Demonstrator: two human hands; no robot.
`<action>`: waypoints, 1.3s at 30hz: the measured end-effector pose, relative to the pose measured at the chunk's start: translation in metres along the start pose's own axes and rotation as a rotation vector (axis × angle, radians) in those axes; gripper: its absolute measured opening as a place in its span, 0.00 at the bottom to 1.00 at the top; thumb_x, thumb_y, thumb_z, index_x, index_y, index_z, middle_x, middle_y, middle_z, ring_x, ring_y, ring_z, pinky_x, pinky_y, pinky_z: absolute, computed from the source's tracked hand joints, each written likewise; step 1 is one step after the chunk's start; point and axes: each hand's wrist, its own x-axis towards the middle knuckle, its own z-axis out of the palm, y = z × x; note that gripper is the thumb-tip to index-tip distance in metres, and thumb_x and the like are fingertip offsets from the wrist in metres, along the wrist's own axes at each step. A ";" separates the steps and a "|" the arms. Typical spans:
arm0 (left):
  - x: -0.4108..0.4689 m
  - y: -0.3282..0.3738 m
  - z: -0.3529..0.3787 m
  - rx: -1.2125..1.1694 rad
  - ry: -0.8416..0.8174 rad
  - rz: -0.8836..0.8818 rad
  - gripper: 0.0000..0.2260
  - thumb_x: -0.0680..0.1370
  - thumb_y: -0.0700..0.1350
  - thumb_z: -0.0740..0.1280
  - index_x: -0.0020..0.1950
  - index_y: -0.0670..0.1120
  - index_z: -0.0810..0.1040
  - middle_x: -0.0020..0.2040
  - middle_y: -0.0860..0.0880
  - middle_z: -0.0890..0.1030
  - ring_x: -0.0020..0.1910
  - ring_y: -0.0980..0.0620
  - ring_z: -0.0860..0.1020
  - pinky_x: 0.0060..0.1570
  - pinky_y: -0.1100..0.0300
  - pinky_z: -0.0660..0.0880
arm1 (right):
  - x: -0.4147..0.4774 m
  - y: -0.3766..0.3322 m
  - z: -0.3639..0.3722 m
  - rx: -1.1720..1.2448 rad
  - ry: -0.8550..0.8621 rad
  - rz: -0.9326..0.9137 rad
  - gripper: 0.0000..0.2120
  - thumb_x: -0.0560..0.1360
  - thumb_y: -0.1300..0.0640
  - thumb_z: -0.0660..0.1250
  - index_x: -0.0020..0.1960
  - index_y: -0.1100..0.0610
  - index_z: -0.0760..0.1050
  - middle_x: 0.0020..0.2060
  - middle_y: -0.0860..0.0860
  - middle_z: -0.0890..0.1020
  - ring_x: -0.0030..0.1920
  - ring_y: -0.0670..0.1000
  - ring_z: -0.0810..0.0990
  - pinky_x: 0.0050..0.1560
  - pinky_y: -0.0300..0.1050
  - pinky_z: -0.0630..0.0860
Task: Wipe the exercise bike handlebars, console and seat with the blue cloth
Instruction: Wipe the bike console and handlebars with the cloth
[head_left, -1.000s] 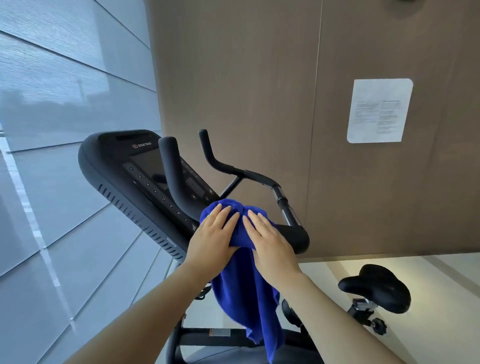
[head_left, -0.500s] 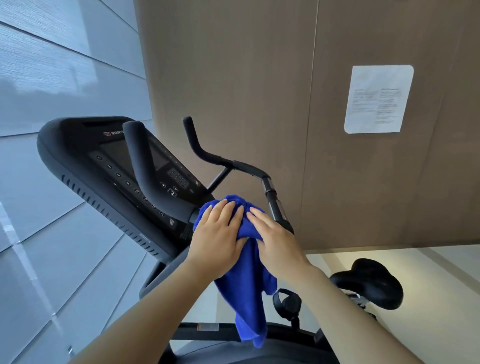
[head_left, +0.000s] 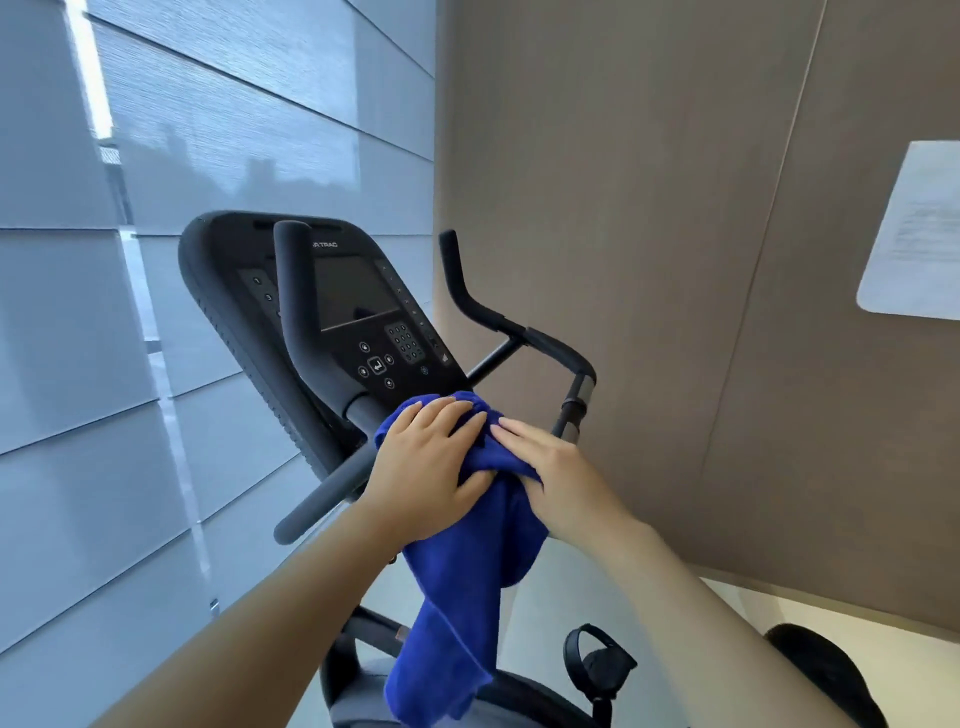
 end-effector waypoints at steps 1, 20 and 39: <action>-0.004 0.007 0.002 -0.011 0.018 -0.006 0.25 0.73 0.59 0.56 0.65 0.48 0.75 0.65 0.48 0.75 0.65 0.46 0.71 0.66 0.50 0.62 | -0.005 0.007 -0.004 -0.002 -0.004 -0.015 0.23 0.79 0.64 0.59 0.72 0.53 0.65 0.71 0.48 0.67 0.71 0.48 0.64 0.69 0.48 0.65; 0.020 0.015 0.011 0.287 -0.382 -0.021 0.57 0.56 0.80 0.53 0.76 0.47 0.53 0.74 0.49 0.61 0.74 0.48 0.55 0.72 0.54 0.51 | -0.009 0.030 0.026 -0.053 0.050 -0.187 0.26 0.81 0.47 0.46 0.76 0.57 0.51 0.75 0.54 0.59 0.73 0.52 0.58 0.71 0.47 0.60; -0.008 0.049 0.011 0.242 -0.232 -0.075 0.36 0.73 0.65 0.61 0.75 0.48 0.57 0.76 0.47 0.58 0.74 0.48 0.55 0.70 0.53 0.50 | -0.034 0.013 0.028 -0.056 0.109 -0.014 0.23 0.82 0.53 0.50 0.75 0.57 0.56 0.75 0.53 0.59 0.74 0.51 0.57 0.71 0.47 0.61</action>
